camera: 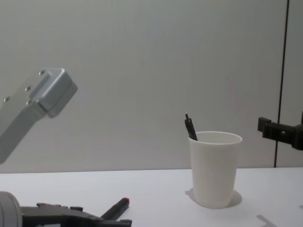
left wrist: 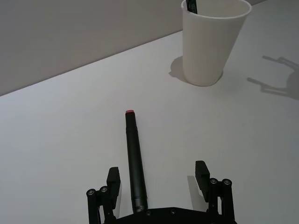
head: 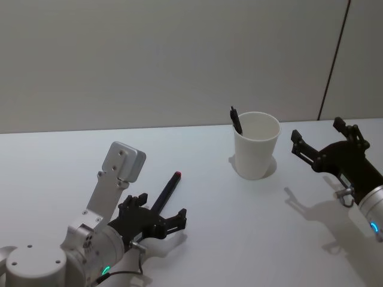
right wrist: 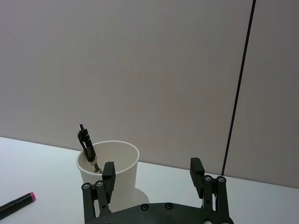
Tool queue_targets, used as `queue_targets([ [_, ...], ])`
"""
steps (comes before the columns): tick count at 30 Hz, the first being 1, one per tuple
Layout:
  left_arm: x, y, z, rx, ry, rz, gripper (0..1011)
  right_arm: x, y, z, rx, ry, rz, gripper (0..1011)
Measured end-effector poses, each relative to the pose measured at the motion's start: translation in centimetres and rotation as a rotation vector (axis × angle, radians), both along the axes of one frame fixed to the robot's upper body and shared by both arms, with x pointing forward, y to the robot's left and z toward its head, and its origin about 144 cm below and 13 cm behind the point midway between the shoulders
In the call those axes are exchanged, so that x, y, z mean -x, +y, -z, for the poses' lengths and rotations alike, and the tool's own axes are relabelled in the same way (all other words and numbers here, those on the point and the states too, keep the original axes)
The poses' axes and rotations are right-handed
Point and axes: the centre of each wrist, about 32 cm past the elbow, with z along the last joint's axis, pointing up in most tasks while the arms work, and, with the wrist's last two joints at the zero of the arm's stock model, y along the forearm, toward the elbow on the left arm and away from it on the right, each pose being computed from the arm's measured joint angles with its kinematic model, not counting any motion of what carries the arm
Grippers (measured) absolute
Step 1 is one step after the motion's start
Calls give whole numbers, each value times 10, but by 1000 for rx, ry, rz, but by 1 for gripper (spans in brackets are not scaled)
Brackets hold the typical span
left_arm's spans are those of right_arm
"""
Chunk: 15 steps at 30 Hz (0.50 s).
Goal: Place the pen into the pen holder.
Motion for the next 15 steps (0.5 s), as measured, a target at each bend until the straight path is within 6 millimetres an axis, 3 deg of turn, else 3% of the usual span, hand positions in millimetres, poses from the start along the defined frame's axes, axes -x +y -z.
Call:
queue_targets([
  [15, -3, 4, 0, 23, 56, -22, 1001, 0, 0, 0, 0, 0, 0, 1001],
])
